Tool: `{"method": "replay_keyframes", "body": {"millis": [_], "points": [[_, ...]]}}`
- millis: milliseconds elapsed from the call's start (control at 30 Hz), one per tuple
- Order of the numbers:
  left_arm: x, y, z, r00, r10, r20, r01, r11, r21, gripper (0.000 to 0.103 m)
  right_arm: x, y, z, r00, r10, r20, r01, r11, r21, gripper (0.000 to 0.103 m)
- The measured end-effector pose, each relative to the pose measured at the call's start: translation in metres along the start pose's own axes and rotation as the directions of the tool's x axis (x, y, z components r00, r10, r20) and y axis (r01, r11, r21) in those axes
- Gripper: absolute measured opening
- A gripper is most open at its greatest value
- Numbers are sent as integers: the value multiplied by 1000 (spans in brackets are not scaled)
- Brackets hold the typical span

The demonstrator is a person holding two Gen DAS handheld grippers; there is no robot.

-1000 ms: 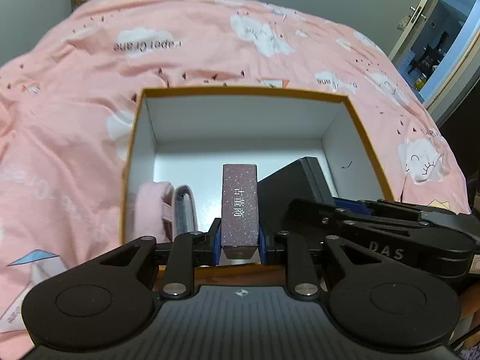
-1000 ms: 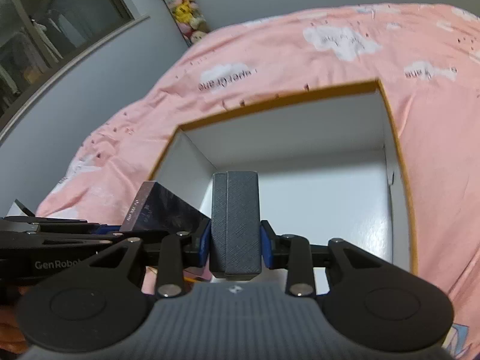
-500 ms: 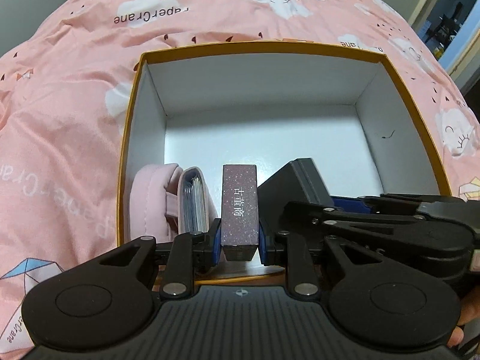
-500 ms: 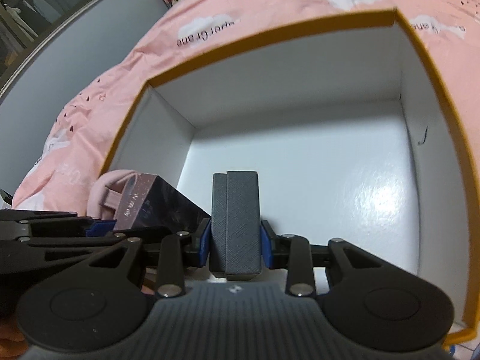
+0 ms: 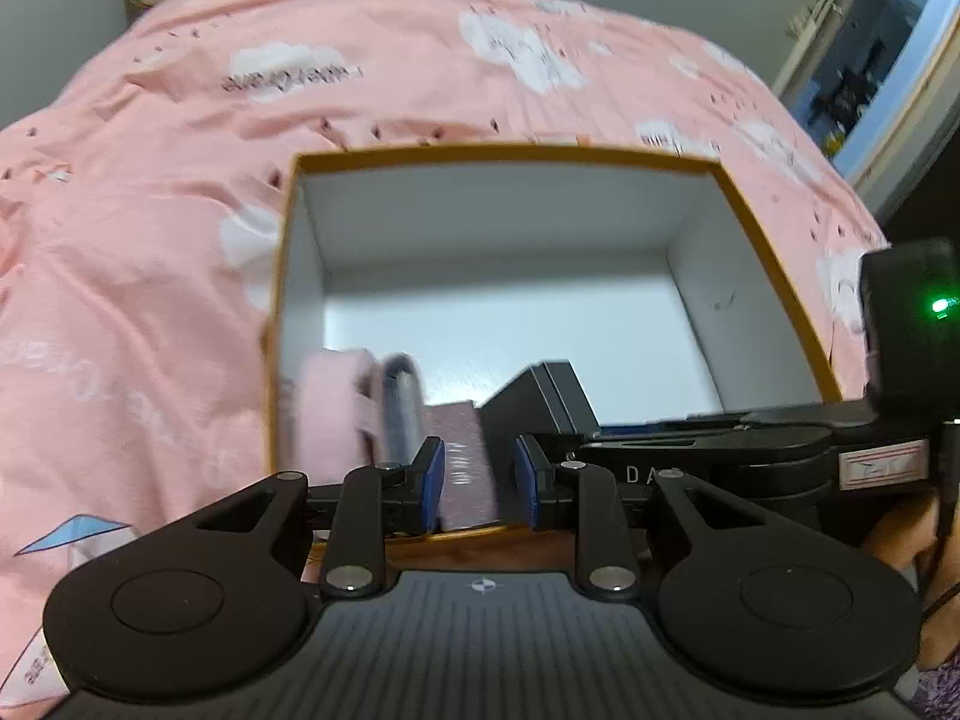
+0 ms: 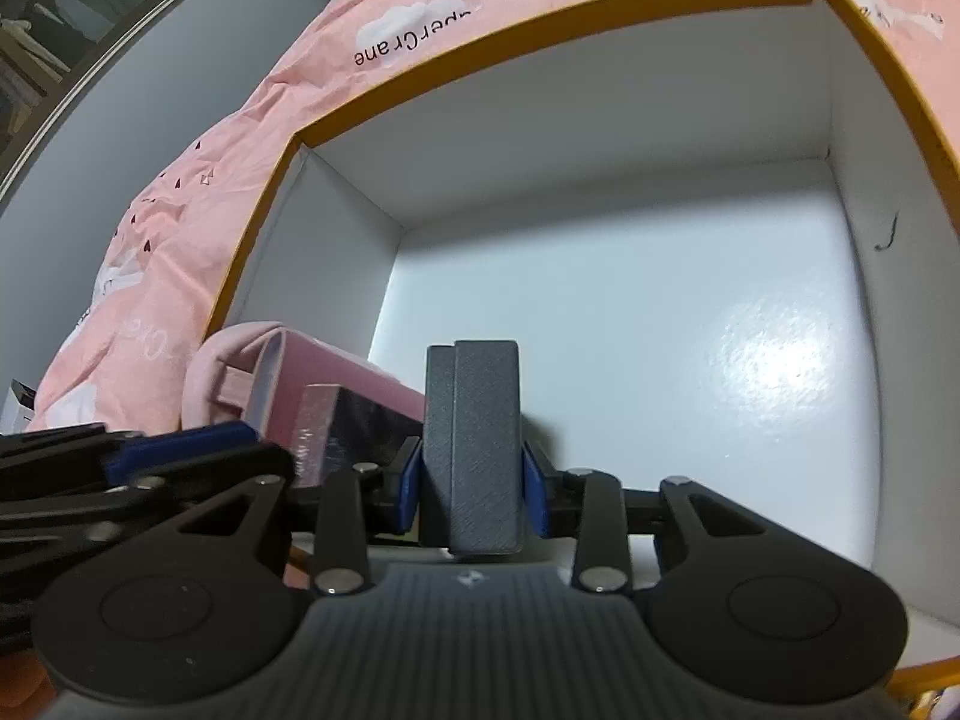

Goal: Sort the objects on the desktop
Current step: 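Lower both boxes into the box and open both tools, then move both tools back to the items in front of the box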

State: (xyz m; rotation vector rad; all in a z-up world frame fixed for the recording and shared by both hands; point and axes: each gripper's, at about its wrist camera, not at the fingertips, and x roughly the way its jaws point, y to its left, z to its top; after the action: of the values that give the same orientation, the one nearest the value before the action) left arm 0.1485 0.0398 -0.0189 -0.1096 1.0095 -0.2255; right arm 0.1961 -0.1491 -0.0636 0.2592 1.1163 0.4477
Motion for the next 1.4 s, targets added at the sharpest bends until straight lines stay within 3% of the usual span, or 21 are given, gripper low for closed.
{"method": "replay_keyframes", "body": {"millis": [133, 433, 700, 867, 1067, 1267, 1400], "points": [[-15, 8, -2, 999, 9, 46, -7, 999, -36, 30, 1, 1, 2, 1000, 18, -17, -17, 1000, 17, 40], [-23, 18, -3, 998, 19, 64, -14, 997, -74, 30, 3, 3, 6, 990, 120, -69, -114, 990, 78, 43], [-27, 18, -12, 996, 5, 84, 2, 996, -85, 30, 12, 0, 2, 990, 125, -68, -119, 989, 83, 46], [-39, 9, -12, 994, -10, 108, 16, 998, -60, 30, -4, 3, 4, 995, 101, -20, -100, 995, 26, 47], [-60, -11, -22, 992, -47, 115, 46, 999, 6, 30, -44, 21, -6, 994, 86, 64, -76, 985, -156, 46], [-67, -16, -38, 994, -105, 44, 105, 994, -3, 30, -100, 21, -30, 994, 91, 57, -67, 944, -324, 46], [-63, -23, -55, 994, -112, 13, 112, 994, 14, 30, -122, 7, -58, 995, 78, 59, -51, 931, -362, 46]]}}
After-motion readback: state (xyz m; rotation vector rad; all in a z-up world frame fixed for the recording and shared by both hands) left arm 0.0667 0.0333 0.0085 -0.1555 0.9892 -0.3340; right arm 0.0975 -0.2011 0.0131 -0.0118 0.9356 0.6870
